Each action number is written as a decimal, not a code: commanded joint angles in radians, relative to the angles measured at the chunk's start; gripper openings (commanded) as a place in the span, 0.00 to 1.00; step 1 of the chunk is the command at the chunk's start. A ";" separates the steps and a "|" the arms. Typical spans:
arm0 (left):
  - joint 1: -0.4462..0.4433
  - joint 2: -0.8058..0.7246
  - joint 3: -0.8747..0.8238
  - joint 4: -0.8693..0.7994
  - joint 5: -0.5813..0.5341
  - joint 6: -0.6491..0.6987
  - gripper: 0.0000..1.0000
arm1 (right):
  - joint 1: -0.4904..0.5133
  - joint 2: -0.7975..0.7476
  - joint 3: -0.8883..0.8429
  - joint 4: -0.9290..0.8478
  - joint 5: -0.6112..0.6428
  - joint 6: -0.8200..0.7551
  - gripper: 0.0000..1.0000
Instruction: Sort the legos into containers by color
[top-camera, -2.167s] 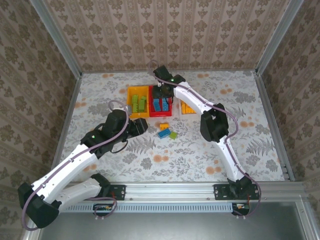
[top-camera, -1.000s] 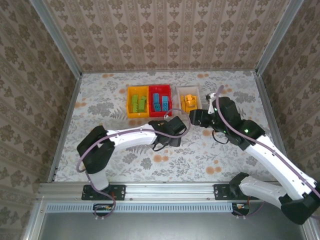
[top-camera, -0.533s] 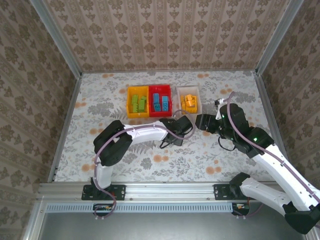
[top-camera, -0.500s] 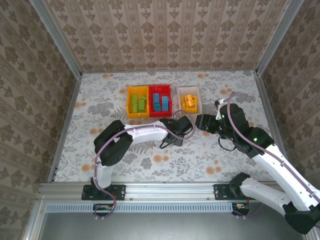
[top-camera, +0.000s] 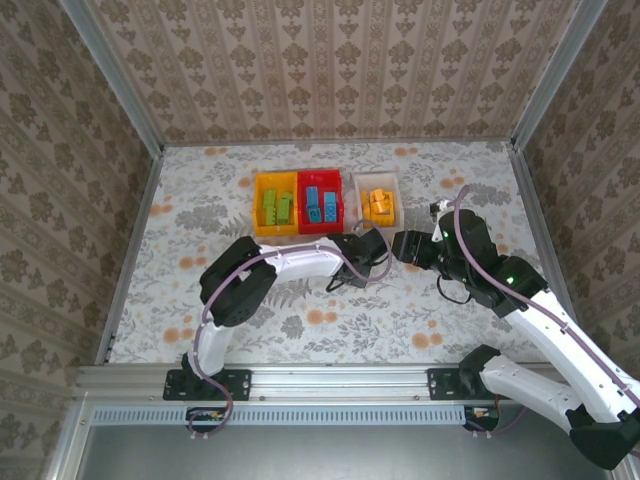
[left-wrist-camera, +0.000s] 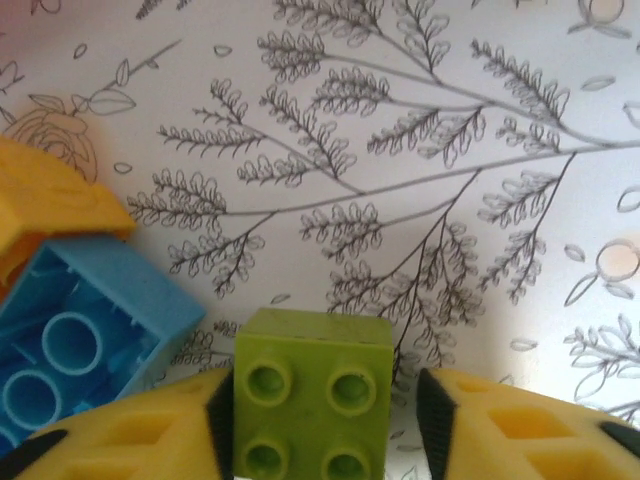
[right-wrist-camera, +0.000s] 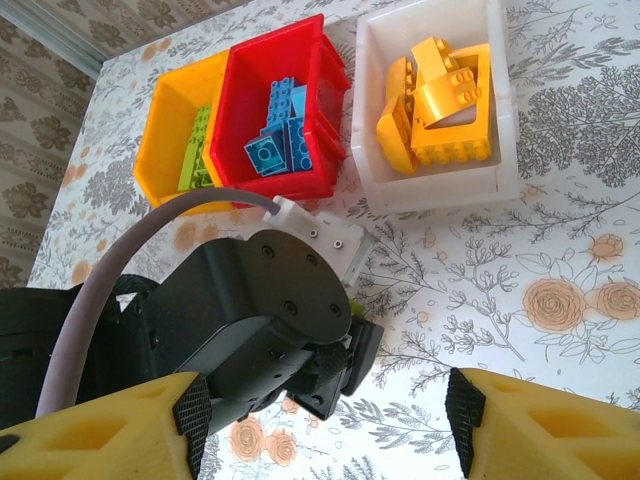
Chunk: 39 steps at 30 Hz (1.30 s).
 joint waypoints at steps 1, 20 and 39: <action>0.007 0.051 0.025 -0.038 -0.029 0.032 0.40 | 0.012 -0.019 -0.005 0.030 -0.067 0.015 0.66; 0.199 -0.513 -0.194 -0.130 0.005 -0.047 0.27 | 0.204 0.180 0.079 0.080 0.012 -0.086 0.62; 0.715 0.021 0.371 -0.159 0.182 0.172 0.28 | 0.274 0.687 0.382 0.340 -0.030 -0.067 0.62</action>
